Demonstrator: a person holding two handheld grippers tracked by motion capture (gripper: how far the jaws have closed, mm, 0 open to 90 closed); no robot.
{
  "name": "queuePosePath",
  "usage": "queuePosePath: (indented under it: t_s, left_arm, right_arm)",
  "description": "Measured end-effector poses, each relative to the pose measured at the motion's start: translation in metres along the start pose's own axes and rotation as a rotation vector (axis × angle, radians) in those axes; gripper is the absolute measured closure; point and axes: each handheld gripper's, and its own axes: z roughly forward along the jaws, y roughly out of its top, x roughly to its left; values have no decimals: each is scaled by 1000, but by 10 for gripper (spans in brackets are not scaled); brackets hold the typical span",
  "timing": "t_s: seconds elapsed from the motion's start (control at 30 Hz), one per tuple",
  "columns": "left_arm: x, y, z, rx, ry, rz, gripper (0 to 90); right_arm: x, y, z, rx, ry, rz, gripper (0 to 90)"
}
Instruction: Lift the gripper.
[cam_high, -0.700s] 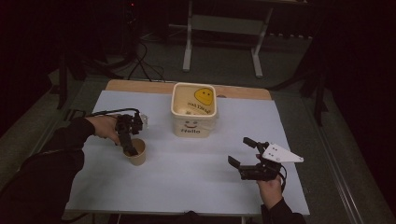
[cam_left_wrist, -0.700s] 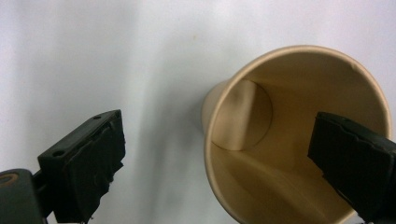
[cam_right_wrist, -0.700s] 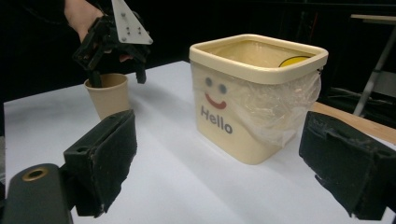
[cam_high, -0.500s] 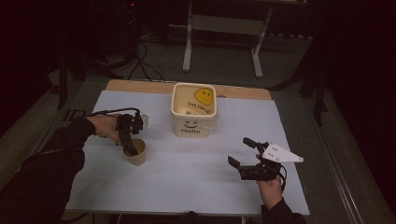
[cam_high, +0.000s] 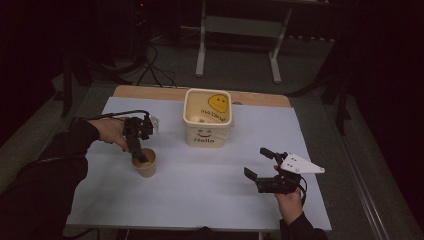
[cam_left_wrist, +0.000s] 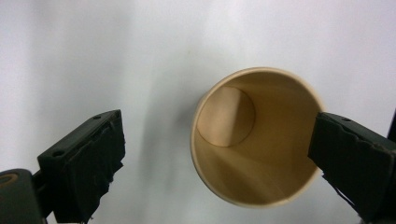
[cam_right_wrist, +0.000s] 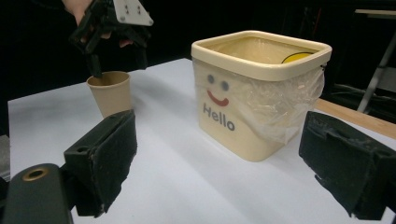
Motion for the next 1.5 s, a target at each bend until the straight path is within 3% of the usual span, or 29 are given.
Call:
queuePosePath:
  t_s: [0.73,1.03,1.5]
  left_arm:
    - [-24,8,-71,-38,32,12,48]
    - [-33,9,-95,-50,65,18,49]
    - [-48,14,-130,-38,96,21,49]
  right_arm:
    - [0,1,0,-1,14,11,112]
    - [0,1,1,3,19,9,113]
    - [1,1,3,13,32,11,113]
